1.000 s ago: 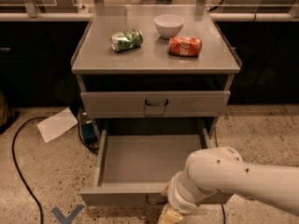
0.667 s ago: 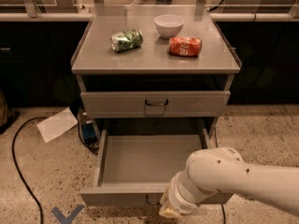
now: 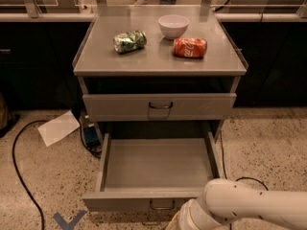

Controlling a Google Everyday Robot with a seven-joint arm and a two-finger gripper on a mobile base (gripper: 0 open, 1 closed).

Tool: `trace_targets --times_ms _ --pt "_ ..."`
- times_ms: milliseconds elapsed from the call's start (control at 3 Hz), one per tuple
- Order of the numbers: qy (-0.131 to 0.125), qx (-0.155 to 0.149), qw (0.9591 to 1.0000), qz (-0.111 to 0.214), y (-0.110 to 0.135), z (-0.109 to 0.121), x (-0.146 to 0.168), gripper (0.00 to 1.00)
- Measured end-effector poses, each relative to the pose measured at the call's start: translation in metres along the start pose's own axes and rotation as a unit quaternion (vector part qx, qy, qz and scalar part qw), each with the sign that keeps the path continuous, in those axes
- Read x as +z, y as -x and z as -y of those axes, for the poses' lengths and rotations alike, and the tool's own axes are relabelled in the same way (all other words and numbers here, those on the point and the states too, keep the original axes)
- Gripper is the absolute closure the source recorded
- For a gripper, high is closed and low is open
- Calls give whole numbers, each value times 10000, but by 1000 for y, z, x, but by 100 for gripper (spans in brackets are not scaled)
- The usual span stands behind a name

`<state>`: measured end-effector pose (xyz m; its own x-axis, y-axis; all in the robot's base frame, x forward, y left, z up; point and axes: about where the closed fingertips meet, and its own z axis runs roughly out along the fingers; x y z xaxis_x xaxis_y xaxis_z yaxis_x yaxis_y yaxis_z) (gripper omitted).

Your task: Close middle drawer

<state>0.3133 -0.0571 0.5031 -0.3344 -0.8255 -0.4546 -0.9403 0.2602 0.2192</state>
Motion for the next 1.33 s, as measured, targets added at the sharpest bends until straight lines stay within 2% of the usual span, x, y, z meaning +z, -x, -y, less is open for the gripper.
trace_targets --times_ms 333,667,1000,1333 --pt "287 155 9988 354 -18 -4 52 100" --pt "412 148 9976 530 -27 9 105 100" --pt "387 86 9967 715 -19 39 152 100" --pt "370 72 9968 706 -17 38 151 100"
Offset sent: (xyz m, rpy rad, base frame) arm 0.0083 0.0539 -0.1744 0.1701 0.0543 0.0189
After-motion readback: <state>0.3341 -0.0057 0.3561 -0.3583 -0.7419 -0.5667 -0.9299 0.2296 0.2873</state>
